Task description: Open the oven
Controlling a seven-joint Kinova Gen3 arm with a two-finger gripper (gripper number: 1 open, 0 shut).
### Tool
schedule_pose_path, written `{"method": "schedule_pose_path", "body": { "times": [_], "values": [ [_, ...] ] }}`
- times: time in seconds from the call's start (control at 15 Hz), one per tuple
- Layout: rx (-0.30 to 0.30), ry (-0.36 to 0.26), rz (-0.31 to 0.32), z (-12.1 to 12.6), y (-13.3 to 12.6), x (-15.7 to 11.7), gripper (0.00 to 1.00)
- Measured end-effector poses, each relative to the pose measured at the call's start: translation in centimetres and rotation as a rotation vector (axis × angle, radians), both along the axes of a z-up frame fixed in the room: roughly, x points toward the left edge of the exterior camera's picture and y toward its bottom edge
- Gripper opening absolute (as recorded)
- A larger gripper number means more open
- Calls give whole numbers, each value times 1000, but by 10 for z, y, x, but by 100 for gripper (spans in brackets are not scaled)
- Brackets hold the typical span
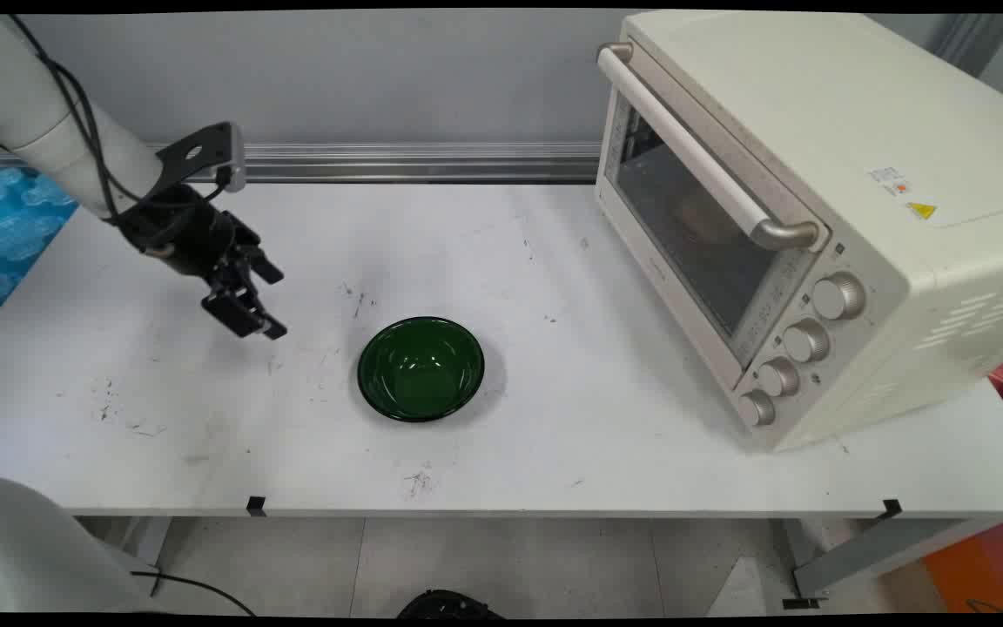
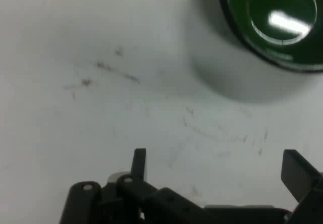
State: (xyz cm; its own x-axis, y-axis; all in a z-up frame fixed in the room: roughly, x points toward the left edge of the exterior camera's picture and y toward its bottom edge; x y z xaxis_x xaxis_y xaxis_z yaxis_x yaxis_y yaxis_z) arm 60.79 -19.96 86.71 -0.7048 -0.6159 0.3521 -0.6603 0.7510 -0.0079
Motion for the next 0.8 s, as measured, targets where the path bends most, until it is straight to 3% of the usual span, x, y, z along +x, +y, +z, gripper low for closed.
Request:
{"method": "schedule_pose_path", "body": {
  "times": [0.8],
  "values": [
    [-148,109,-20,39,-67,-46,100]
  ]
}}
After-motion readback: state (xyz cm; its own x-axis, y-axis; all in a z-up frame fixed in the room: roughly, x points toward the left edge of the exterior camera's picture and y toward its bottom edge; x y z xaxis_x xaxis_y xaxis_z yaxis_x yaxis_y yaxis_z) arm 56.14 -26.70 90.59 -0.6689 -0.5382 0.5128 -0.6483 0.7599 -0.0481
